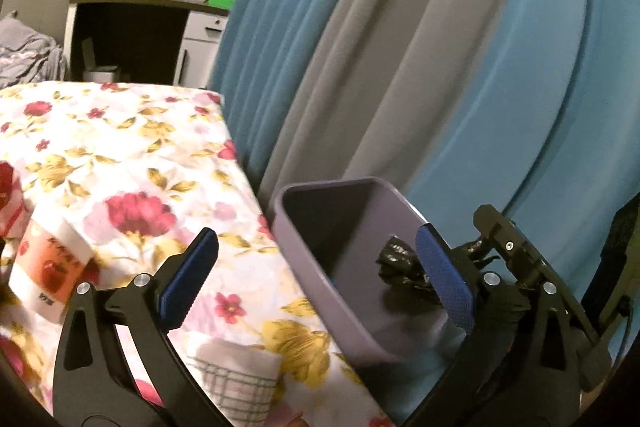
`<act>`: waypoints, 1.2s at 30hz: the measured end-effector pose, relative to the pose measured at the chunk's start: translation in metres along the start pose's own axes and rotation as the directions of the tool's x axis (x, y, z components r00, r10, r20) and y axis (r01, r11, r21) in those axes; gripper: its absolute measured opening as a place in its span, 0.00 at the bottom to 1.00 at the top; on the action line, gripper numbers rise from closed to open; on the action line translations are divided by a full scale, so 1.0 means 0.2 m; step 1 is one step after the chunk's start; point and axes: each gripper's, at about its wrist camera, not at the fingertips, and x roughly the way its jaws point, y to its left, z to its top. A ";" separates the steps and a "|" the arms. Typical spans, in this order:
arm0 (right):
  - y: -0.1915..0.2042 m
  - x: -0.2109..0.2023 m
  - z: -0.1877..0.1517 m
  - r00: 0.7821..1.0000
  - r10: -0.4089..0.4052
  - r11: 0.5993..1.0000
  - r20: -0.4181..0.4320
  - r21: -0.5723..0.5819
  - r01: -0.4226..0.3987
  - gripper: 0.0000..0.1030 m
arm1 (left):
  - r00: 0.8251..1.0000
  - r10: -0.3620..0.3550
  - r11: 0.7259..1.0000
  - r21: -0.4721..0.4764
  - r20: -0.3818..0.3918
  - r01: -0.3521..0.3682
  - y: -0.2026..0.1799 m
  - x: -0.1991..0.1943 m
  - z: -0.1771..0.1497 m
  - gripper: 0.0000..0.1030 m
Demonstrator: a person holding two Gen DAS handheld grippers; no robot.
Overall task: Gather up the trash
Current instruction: 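Carry the blue mesh and black bag to the grey bin and release both, then move both tools back over the trash on the bed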
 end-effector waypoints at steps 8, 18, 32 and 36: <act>0.00 0.15 -0.09 0.979 0.096 0.994 -0.181 0.062 -0.086 0.84 | 0.999 0.043 0.999 -0.029 0.008 -0.043 0.10 -0.07 -0.02 0.95; 0.01 0.09 -0.25 0.928 0.130 0.990 -0.351 0.104 -0.099 0.93 | 0.996 0.077 0.996 -0.043 0.036 -0.075 0.16 -0.21 -0.07 0.95; 0.20 -0.17 -0.27 0.962 0.075 0.995 -0.261 -0.049 -0.091 0.94 | 0.968 0.216 0.976 -0.003 0.125 -0.217 0.30 -0.53 -0.17 0.95; 0.34 -0.27 -0.28 0.981 0.077 0.989 -0.176 -0.110 -0.098 0.94 | 0.949 0.280 0.960 -0.013 0.147 -0.281 0.39 -0.67 -0.21 0.95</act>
